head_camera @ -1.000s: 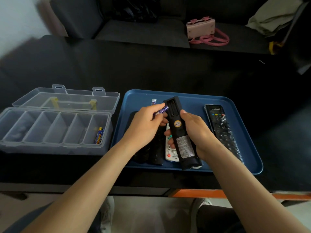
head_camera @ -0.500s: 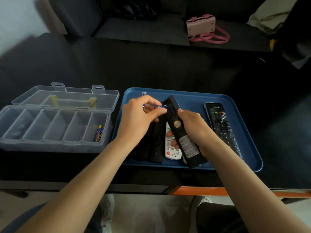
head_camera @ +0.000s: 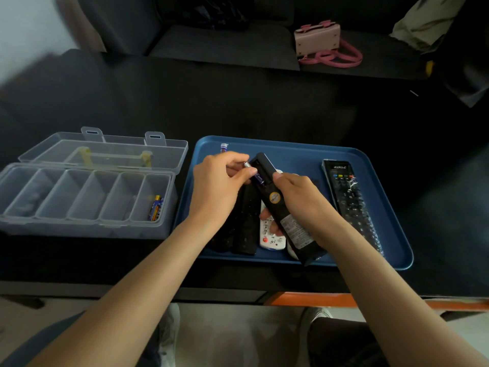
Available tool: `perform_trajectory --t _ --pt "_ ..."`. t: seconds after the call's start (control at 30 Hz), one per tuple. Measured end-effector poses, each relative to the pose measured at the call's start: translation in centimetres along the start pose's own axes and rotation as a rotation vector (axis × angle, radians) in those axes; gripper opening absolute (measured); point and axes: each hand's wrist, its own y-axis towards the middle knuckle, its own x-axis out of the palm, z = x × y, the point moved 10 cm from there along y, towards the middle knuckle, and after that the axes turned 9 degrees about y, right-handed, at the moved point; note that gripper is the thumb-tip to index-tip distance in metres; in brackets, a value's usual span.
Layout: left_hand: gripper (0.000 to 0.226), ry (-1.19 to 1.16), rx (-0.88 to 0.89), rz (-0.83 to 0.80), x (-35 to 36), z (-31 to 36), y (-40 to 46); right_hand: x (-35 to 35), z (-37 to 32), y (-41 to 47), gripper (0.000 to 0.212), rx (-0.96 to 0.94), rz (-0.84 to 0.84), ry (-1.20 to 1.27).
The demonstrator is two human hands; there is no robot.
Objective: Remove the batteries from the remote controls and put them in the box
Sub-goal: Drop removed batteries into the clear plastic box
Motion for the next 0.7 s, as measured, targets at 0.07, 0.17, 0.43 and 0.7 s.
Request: perform_trajectory --t 0.07,0.17,0.43,0.7 --pt "0.021 -0.015 -0.016 0.016 -0.1 -0.2 0.0 0.3 0.2 0.0 0.032 0.006 -0.012 0.020" --pt "0.017 -0.036 -0.019 0.042 -0.3 -0.3 -0.1 0.3 0.2 0.1 0.032 -0.001 -0.010 0.024" --pt "0.019 0.042 0.054 0.076 0.1 0.2 -0.4 0.4 0.3 -0.1 0.034 -0.014 0.013 0.038" --pt "0.018 0.124 0.159 0.043 1.4 1.2 -1.1 0.0 -0.2 -0.3 0.031 -0.071 0.084 0.007"
